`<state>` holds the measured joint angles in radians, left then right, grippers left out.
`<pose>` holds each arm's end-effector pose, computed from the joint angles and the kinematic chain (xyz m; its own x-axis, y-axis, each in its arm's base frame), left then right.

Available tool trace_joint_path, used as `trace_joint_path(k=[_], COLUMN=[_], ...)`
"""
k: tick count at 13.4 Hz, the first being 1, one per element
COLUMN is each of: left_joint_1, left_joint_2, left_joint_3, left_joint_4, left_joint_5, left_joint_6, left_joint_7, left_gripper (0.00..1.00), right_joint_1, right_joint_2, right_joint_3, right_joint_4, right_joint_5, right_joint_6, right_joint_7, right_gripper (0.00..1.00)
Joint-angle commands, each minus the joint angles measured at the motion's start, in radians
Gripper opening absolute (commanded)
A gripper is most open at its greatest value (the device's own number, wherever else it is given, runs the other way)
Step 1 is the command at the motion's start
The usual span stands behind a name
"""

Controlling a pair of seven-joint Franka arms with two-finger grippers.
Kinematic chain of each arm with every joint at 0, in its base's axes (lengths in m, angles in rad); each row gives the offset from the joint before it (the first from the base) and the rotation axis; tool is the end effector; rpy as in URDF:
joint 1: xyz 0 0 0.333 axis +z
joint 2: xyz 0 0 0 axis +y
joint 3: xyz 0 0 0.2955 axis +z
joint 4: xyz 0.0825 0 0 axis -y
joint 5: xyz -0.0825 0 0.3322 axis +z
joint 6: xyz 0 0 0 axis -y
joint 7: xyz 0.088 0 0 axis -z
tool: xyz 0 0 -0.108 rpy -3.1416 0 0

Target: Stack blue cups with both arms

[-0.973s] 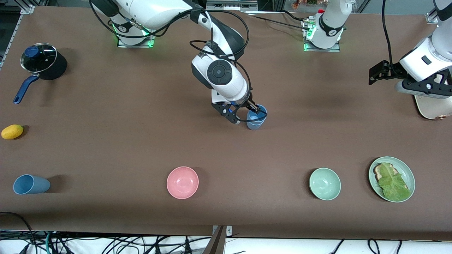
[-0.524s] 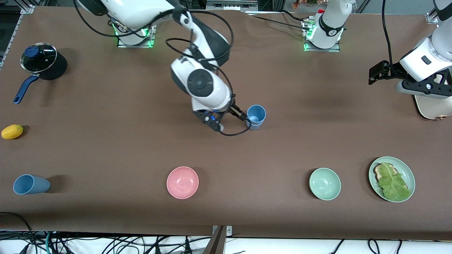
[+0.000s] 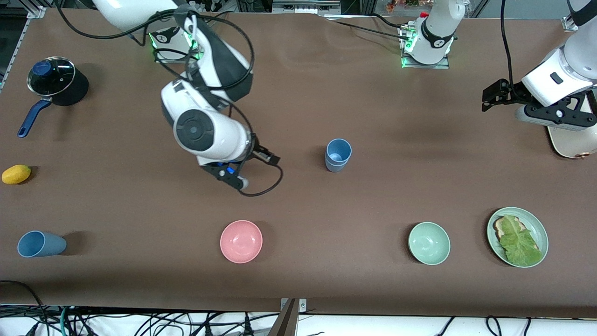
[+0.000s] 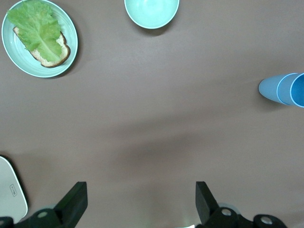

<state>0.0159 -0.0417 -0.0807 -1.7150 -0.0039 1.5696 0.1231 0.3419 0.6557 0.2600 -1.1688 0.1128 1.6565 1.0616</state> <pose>0.4843 -0.0326 0.5632 0.9771 -0.1860 -0.1028 -0.1857 -0.9825 0.0132 0.5590 0.3426 0.4045 0.8274 -0.4723 -0.3040 -0.4948 -0.8690 0.0034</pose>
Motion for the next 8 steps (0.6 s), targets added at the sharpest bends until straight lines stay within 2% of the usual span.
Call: trace_joint_path(k=[1,3,5,8], left_joint_1=[-0.002,-0.001,-0.001,-0.001], left_joint_2=[0.022,0.022,0.022,0.022], left_joint_3=[0.002,0.002,0.002,0.002], left_joint_4=[0.041,0.041,0.041,0.041], left_joint_5=[-0.027,-0.039,-0.041,-0.041], left_joint_6=[-0.023,-0.023,-0.023,-0.025], left_joint_7=[0.012,0.007,0.006,0.007], left_gripper=[1.0,1.0,1.0,1.0], right_joint_1=[-0.014,-0.032,-0.076,-0.127], right_joint_2=[-0.074,-0.085,-0.112,-0.221], right_joint_3=[-0.054,-0.087,-0.09,-0.142], right_joint_4=[-0.065,-0.065,-0.086,-0.225], right_joint_5=[0.01,0.005,-0.004,-0.015], right_joint_6=[-0.038,-0.067,-0.073,-0.064], right_joint_7=[-0.092,-0.182,-0.279,-0.492], right_gripper=[1.0,1.0,1.0,1.0])
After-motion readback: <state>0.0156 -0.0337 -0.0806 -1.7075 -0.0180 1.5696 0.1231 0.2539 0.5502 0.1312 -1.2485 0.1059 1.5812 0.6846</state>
